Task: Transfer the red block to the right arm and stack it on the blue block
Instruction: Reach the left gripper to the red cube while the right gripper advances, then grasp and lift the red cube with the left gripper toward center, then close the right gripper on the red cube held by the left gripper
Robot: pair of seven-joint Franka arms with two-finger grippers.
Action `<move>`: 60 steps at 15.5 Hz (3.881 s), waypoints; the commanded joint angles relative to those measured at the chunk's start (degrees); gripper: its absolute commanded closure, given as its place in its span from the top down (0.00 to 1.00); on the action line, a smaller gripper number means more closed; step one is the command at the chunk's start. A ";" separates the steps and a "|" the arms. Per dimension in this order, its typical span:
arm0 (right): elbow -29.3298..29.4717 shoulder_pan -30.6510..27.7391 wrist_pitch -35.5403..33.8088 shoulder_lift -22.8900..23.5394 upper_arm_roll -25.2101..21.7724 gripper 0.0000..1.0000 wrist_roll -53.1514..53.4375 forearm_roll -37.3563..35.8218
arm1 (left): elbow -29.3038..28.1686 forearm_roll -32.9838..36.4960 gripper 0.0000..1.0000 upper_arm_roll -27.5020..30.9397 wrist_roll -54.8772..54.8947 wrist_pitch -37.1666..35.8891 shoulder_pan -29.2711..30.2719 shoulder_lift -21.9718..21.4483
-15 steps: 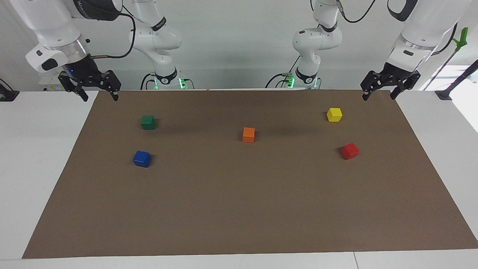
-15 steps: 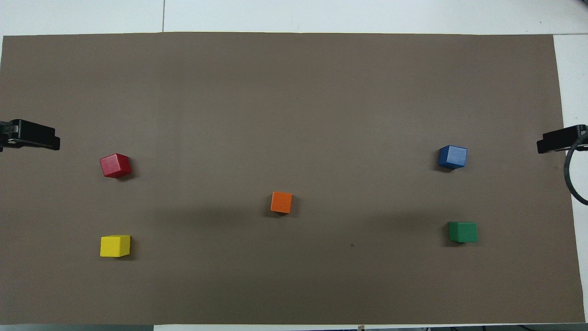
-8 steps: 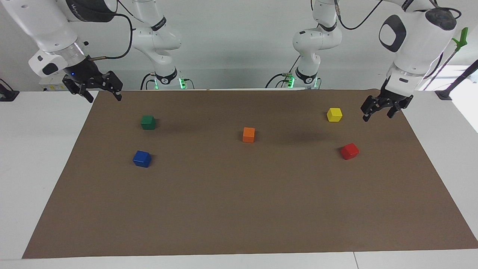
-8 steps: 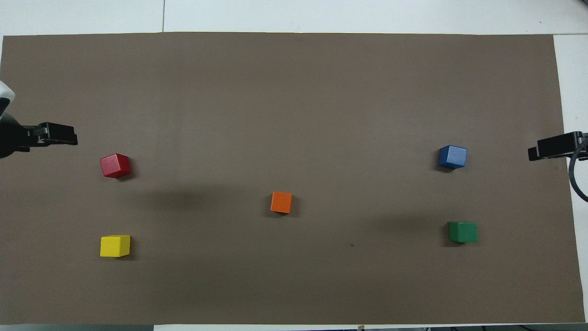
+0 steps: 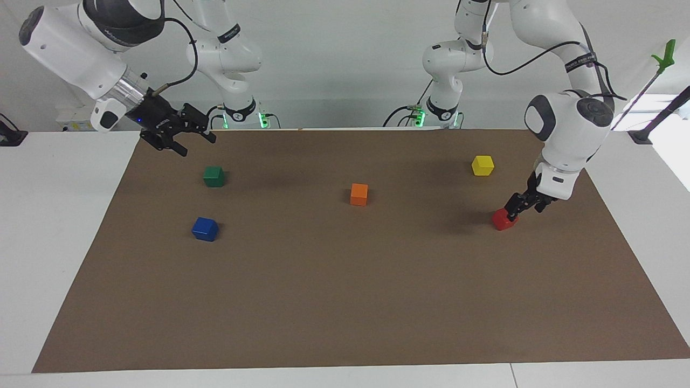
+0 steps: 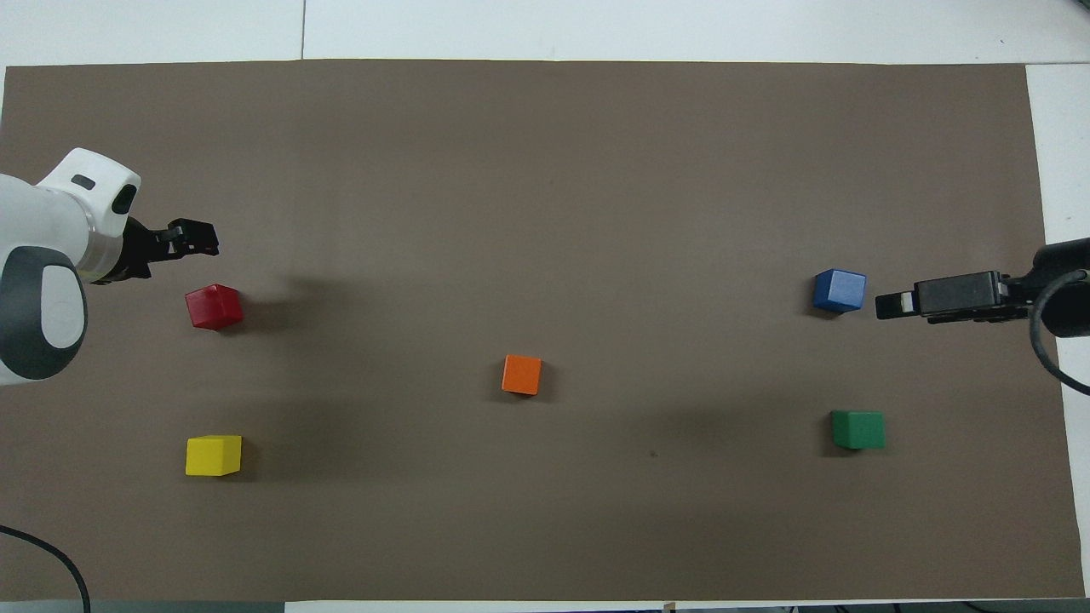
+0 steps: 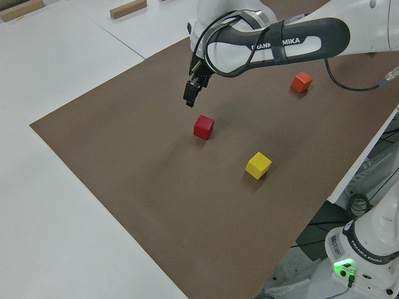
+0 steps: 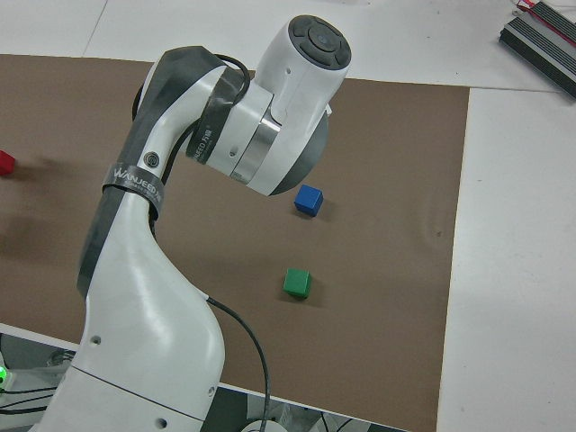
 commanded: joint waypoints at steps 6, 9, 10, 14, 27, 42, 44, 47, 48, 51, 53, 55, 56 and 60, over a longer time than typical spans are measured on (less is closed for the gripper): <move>-12.32 -1.81 -0.25 -0.99 0.46 1.00 -14.18 28.01 | -11.37 0.67 1.00 -0.28 0.85 7.34 0.20 -3.21; -15.39 -1.37 -3.23 -0.63 0.54 1.00 -16.38 36.19 | -13.23 0.67 1.00 -0.28 4.72 7.70 0.46 -3.92; -16.53 -1.20 -4.72 -0.55 0.63 1.00 -16.82 39.43 | -13.49 0.67 1.00 -0.36 4.90 7.78 0.55 -3.92; -20.14 2.22 -9.04 -0.46 0.81 1.00 -19.71 50.87 | -15.16 0.67 1.00 -0.36 4.99 10.85 0.46 -3.57; -27.44 17.52 -11.23 2.08 0.81 1.00 -25.87 85.07 | 1.68 0.33 0.00 -0.98 4.21 -10.44 -0.42 -1.36; -24.90 22.45 -24.16 18.09 1.77 1.00 -39.24 94.74 | 17.89 -32.98 0.00 -3.61 -87.15 -38.72 -15.18 -20.34; -23.59 24.28 -23.37 18.35 2.21 1.00 -39.24 97.11 | 17.27 -33.08 0.00 -5.19 -95.26 -38.36 -15.18 -21.67; -20.43 25.61 -21.62 20.45 2.21 1.00 -39.41 98.88 | 12.54 -38.57 0.00 -5.73 -97.75 -34.68 -15.10 -23.86; -19.80 26.66 -21.26 20.63 2.30 1.00 -39.41 100.19 | 10.69 -41.66 0.00 -5.55 -97.67 -34.06 -15.10 -25.17; -18.75 29.21 -19.33 20.81 2.30 1.00 -39.76 102.66 | 9.45 -42.30 0.00 -5.99 -97.67 -32.57 -15.27 -25.98; -18.39 29.92 -18.63 20.81 2.30 1.00 -40.38 102.66 | 7.61 -42.39 0.00 -7.21 -97.67 -30.64 -15.27 -27.03; -18.13 31.49 -17.31 20.81 2.30 1.00 -41.43 104.23 | 5.59 -42.30 0.00 -8.70 -97.49 -28.44 -15.27 -28.17; -17.87 33.07 -16.78 20.81 2.30 1.00 -41.52 106.59 | 4.80 -42.30 0.00 -9.15 -97.75 -27.04 -15.27 -28.52; -16.90 34.84 -15.55 21.07 2.48 1.00 -41.26 108.37 | 3.12 -42.30 0.00 -9.50 -98.02 -25.70 -15.19 -29.32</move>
